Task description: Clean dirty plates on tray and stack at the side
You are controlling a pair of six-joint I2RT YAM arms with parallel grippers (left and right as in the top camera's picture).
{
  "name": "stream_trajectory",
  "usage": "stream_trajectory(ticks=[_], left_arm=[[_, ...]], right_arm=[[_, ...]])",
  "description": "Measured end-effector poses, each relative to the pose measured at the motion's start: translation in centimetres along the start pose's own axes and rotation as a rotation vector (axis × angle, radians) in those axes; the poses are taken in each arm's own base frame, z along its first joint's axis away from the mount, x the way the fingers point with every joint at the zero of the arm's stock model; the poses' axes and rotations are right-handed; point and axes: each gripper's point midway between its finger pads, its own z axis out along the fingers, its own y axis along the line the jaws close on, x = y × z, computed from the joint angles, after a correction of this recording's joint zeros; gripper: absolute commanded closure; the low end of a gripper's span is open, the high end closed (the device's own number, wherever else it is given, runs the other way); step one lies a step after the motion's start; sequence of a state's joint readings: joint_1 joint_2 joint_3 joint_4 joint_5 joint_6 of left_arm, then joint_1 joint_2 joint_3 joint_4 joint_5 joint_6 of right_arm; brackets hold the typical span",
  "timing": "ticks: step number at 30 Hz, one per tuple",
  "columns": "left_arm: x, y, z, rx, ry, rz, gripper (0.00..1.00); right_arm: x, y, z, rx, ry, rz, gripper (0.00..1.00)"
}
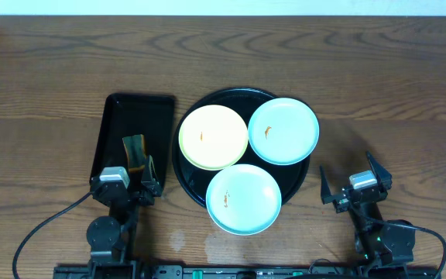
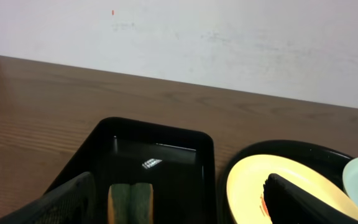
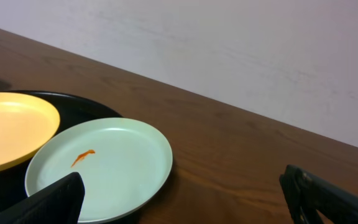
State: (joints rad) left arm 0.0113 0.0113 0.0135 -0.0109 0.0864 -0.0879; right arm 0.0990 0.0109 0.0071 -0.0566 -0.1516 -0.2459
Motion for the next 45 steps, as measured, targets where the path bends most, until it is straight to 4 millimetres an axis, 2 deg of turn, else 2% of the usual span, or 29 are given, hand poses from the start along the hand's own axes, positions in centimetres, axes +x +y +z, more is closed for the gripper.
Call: stream_trajectory(ticks=[9, 14, 17, 20, 22, 27, 29, 31, 36, 40, 42, 45], left_arm=[[-0.2, -0.2, 0.0, 0.009, -0.01, -0.002, 0.13], [-1.5, -1.6, -0.1, 0.09, -0.061, -0.041, 0.13], [-1.9, -2.5, -0.2, 0.144, -0.069, -0.056, 0.13], [-2.3, -3.1, -0.4, 0.171, -0.066, -0.063, 0.13], [-3.8, -3.5, -0.7, 0.186, -0.083, -0.062, 0.13], [-10.1, -4.6, -1.3, 0.195, -0.088, -0.062, 0.13], [-11.8, -4.9, -0.7, 0.184, -0.021, -0.068, 0.13], [-12.2, -5.0, 0.5, 0.165, 0.098, -0.073, 0.13], [-11.4, -4.9, 3.3, 0.113, 0.426, -0.098, 0.13], [-11.4, -5.0, 5.2, 0.098, 0.554, -0.092, 0.13], [-11.0, -5.0, 5.8, 0.1, 0.596, -0.094, 0.13], [-8.4, -4.9, 5.3, 0.093, 0.718, -0.114, 0.13]], right_arm=[[0.0, 0.0, 0.0, 0.0, 0.0, 0.0, 0.01], [-0.2, 0.2, 0.0, -0.013, -0.009, -0.001, 0.01], [-1.6, 1.0, -0.1, -0.063, -0.07, 0.0, 0.01], [-4.1, 1.5, -0.4, -0.109, -0.176, 0.034, 0.01], [-5.9, 1.6, -0.8, -0.126, -0.242, 0.066, 0.01], [-9.6, 1.3, -1.8, -0.159, -0.253, 0.129, 0.01], [-10.9, 1.1, -1.8, -0.176, -0.197, 0.159, 0.01], [-11.8, 0.9, -1.5, -0.201, -0.079, 0.207, 0.01], [-11.1, 1.0, 0.5, -0.264, 0.327, 0.336, 0.01], [-11.4, 0.6, 3.2, -0.295, 0.557, 0.403, 0.01], [-11.6, 0.5, 4.9, -0.307, 0.604, 0.426, 0.01], [-11.5, 1.2, 7.3, -0.361, 0.647, 0.506, 0.01]])
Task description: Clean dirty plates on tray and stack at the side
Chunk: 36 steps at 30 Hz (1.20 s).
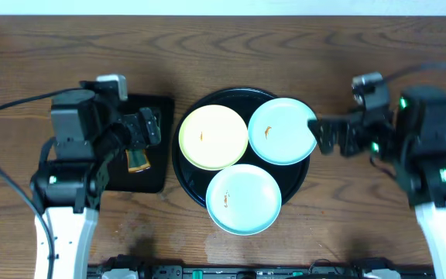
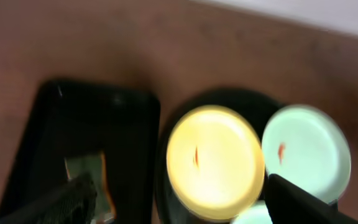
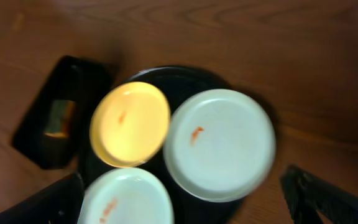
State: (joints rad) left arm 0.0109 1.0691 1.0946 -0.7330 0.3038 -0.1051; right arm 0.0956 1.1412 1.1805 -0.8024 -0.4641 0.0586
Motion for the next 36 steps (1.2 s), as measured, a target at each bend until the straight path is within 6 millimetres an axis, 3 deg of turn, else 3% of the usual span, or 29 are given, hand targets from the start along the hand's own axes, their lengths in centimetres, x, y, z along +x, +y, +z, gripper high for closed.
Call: stream_trajectory(ticks=[5, 11, 16, 20, 23, 26, 34, 36], left_arm=[[2.7, 2.8, 1.8, -0.133, 0.142, -0.061, 0.14], [5.6, 6.5, 5.6, -0.308, 0.302, -0.195, 0.45], [9.4, 8.9, 9.9, -0.392, 0.487, -0.237, 0.51], [11.9, 10.2, 12.4, -0.428, 0.583, -0.265, 0.65], [13.1, 11.1, 13.9, -0.45, 0.618, -0.267, 0.69], [13.8, 11.8, 15.1, -0.468, 0.632, -0.268, 0.92], [14.4, 11.9, 15.4, -0.452, 0.665, -0.248, 0.93], [14.1, 11.7, 15.0, -0.437, 0.671, -0.246, 0.83]], right_arm=[[-0.1, 0.6, 3.3, -0.126, 0.058, 0.069, 0.11], [2.7, 1.7, 5.9, -0.166, 0.2, 0.118, 0.21], [4.8, 3.3, 6.5, -0.147, 0.28, 0.079, 0.22], [5.7, 3.4, 6.7, -0.105, 0.311, 0.054, 0.22], [6.0, 3.4, 6.8, -0.079, 0.319, 0.037, 0.22], [6.0, 3.1, 6.9, -0.062, 0.318, 0.031, 0.22], [5.9, 2.8, 6.9, -0.042, 0.316, 0.028, 0.23], [5.9, 2.7, 6.9, -0.04, 0.316, 0.028, 0.23]])
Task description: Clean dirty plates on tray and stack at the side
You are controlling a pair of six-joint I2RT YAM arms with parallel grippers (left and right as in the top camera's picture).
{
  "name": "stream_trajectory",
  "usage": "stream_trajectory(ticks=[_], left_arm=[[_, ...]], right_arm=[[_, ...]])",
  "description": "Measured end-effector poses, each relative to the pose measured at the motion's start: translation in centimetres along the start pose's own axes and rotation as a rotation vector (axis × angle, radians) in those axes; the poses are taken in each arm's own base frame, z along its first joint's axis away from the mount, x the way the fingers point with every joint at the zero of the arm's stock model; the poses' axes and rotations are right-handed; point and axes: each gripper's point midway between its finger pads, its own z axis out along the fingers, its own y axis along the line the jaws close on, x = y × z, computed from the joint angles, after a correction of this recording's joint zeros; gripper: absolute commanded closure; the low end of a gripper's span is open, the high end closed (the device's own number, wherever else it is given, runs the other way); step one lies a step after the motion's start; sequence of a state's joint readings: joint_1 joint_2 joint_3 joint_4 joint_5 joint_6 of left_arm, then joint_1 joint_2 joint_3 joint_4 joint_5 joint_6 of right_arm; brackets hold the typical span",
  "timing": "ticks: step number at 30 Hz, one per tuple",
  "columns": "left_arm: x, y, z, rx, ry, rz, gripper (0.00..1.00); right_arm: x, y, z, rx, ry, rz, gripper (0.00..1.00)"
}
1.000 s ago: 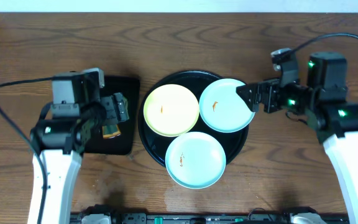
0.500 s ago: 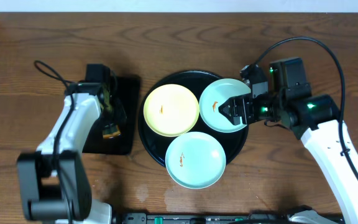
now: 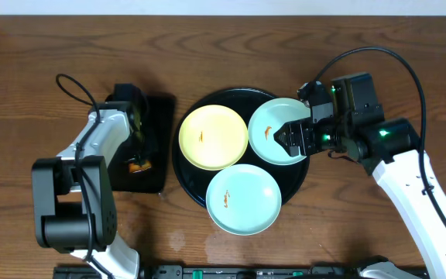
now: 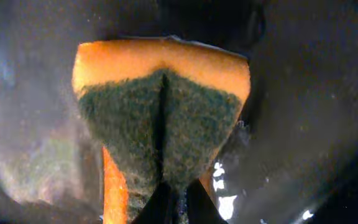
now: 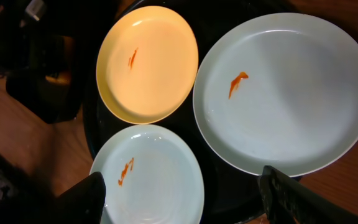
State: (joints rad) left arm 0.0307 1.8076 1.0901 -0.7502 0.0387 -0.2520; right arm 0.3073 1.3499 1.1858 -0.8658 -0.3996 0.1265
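Three plates lie on a round black tray [image 3: 184, 177]: a yellow plate [image 3: 213, 136], a mint plate [image 3: 283, 130] at the right and a second mint plate [image 3: 243, 198] in front. Each bears an orange smear. In the black rectangular tray [image 3: 158, 116] at the left, my left gripper [image 4: 176, 208] is shut on an orange sponge [image 4: 160, 112] with a green scouring face, which bulges and creases between the fingers. My right gripper [image 5: 180, 177] hangs open above the plates, near the right mint plate's [image 5: 284, 93] edge, with nothing in it.
Brown wooden table all round. The rectangular tray's raised rim stands close beside the round tray. Both arms' cables run over the table at the left and right. A white wall edge lies along the far side.
My left gripper was open high above the rectangular tray; now it is down in it and shut on the sponge. My right gripper is lower and closer over the plates, still open.
Both grippers first sat low and open at the table's front edge, the sponge lying in its tray. Then both were raised, open, looking down over the trays. Now the left holds the sponge in the tray and the right hovers open over the plates.
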Motion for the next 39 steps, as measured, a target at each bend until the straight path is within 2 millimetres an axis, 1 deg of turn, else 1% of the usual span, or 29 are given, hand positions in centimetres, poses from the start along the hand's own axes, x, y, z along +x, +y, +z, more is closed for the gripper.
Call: stream_trajectory(ticks=[1, 2, 4, 8, 9, 11, 13, 15, 17, 19, 21, 22, 23, 24, 28, 31, 32, 33, 34, 35, 37, 39], left_arm=[[0.0, -0.1, -0.3, 0.008, -0.001, 0.009, 0.71], [0.0, -0.3, -0.9, 0.022, -0.01, 0.008, 0.62], [-0.3, -0.6, -2.2, 0.043, -0.042, 0.022, 0.5], [-0.9, -0.4, -5.7, 0.057, -0.138, 0.018, 0.49], [-1.0, -0.2, -6.2, 0.046, -0.155, 0.017, 0.48], [-1.4, 0.5, -6.6, 0.008, -0.182, 0.008, 0.49], [-2.3, 1.1, -6.3, -0.029, -0.219, -0.014, 0.52], [-3.2, 1.4, -5.5, -0.048, -0.253, -0.037, 0.56], [-3.6, 1.5, -4.1, -0.066, -0.256, -0.044, 0.59], [-3.5, 1.7, -2.4, -0.088, -0.226, -0.047, 0.62], [-3.4, 1.8, -0.7, -0.101, -0.198, -0.039, 0.67], [-3.5, 1.7, -0.2, -0.1, -0.193, -0.032, 0.73], [-3.6, 1.5, 0.2, -0.093, -0.19, -0.023, 0.81], [-3.7, 1.3, 0.4, -0.086, -0.191, -0.013, 0.92], [-3.8, 0.4, 0.5, -0.041, -0.187, 0.04, 0.93], [-3.5, 0.3, 0.4, -0.023, -0.165, 0.062, 0.92], [-3.4, 0.2, 0.2, -0.017, -0.156, 0.069, 0.89], [-3.3, 0.1, 0.0, -0.01, -0.149, 0.079, 0.83], [-3.3, -0.1, -0.3, -0.001, -0.145, 0.085, 0.73], [-3.3, -0.2, -0.7, 0.005, -0.147, 0.09, 0.6], [-3.2, -0.4, -1.5, 0.019, -0.154, 0.093, 0.41], [-2.6, -0.3, -2.5, 0.025, -0.148, 0.092, 0.4]], right_arm=[[0.0, 0.0, 0.0, 0.001, 0.0, 0.0, 0.22], [0.0, 0.0, 0.0, 0.001, 0.0, 0.0, 0.22], [0.0, 0.0, 0.0, 0.001, 0.0, 0.0, 0.22], [-0.1, -0.1, 0.0, 0.004, -0.003, -0.002, 0.21], [-0.1, -0.1, 0.0, 0.004, -0.006, -0.003, 0.21], [-0.3, 0.0, 0.0, 0.003, -0.013, -0.005, 0.21], [-0.5, 0.0, 0.0, 0.003, -0.019, -0.008, 0.21], [-0.6, 0.0, 0.0, 0.004, -0.025, -0.01, 0.21], [-0.7, 0.0, 0.0, 0.004, -0.027, -0.011, 0.21], [-0.7, 0.0, 0.0, 0.004, -0.027, -0.011, 0.21], [-0.7, 0.0, 0.0, 0.004, -0.027, -0.011, 0.21], [-0.7, 0.0, 0.0, 0.004, -0.028, -0.011, 0.2], [-0.7, 0.0, 0.0, 0.004, -0.028, -0.011, 0.2], [-0.7, 0.0, 0.0, 0.004, -0.028, -0.011, 0.2], [-0.7, 0.0, 0.0, 0.004, -0.028, -0.011, 0.2], [-0.7, 0.0, 0.0, 0.004, -0.028, -0.011, 0.2], [-0.7, 0.0, 0.0, 0.004, -0.028, -0.011, 0.2], [-0.7, 0.0, 0.0, 0.004, -0.028, -0.011, 0.2], [-0.7, 0.0, 0.0, 0.004, -0.027, -0.011, 0.2], [-0.7, 0.0, 0.0, 0.004, -0.028, -0.011, 0.2], [-0.7, 0.0, 0.0, 0.004, -0.027, -0.011, 0.19], [-0.7, 0.0, 0.0, 0.004, -0.028, -0.011, 0.18]])
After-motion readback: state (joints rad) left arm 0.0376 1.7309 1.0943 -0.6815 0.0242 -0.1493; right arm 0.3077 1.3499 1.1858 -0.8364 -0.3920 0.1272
